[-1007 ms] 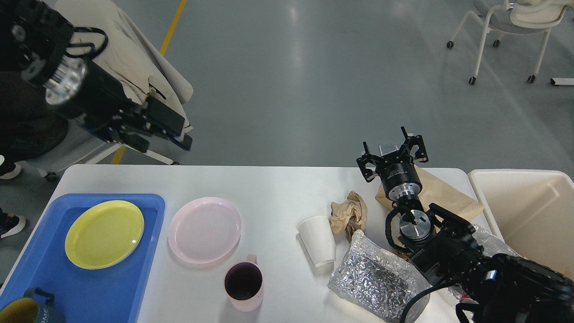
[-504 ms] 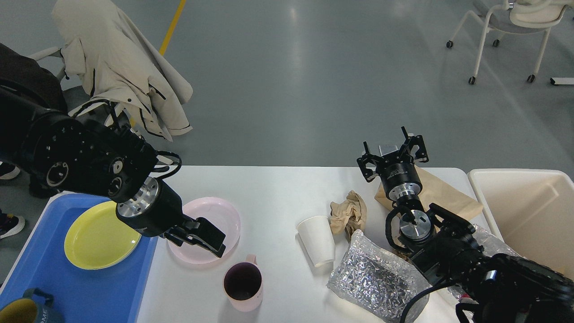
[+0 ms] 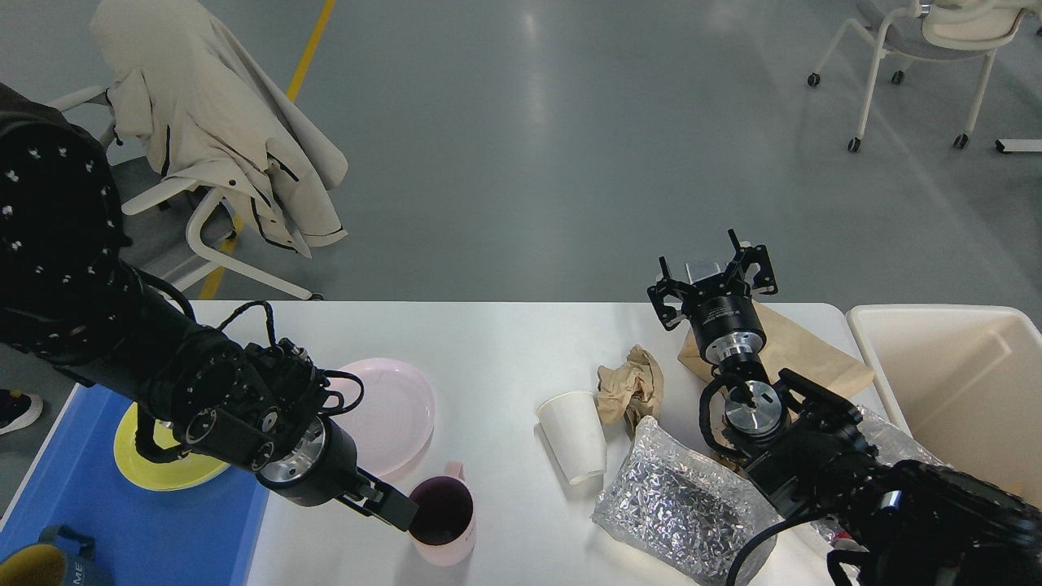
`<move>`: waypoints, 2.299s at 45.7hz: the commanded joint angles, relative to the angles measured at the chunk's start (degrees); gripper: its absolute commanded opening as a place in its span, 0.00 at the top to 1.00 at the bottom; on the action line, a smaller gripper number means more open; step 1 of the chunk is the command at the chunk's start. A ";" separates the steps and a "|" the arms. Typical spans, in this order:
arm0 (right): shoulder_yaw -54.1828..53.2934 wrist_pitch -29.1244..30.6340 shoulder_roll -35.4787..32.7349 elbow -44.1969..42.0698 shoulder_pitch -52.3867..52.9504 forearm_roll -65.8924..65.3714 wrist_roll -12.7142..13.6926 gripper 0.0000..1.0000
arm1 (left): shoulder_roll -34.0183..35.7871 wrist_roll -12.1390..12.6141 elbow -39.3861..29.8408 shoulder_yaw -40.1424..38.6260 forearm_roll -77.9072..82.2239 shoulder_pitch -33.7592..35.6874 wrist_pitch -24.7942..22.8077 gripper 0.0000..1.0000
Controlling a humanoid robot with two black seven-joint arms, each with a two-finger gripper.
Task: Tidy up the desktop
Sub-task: 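Reach the left gripper down to the pink mug and grasp it, then lift the pink mug and set it on the blue tray corner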
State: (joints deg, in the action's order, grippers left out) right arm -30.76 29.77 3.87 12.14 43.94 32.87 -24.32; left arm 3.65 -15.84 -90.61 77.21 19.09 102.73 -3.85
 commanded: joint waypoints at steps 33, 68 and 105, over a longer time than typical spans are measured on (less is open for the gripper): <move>0.00 0.03 0.00 0.07 0.00 0.00 -0.02 0.00 | -7.87 5.47 10.10 -3.47 -5.38 -11.67 8.68 0.57; 0.00 0.03 0.00 0.07 0.00 0.00 -0.02 0.00 | 21.11 -1.82 -3.43 -3.12 8.85 27.86 -22.31 1.00; 0.00 0.03 0.00 0.07 0.00 0.00 -0.02 0.00 | 53.39 3.45 8.26 -16.83 45.25 -13.42 -14.35 1.00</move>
State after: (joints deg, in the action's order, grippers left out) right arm -30.76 29.80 3.87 12.21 43.95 32.87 -24.32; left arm 59.62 -13.69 -83.27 62.22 64.13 98.83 -23.59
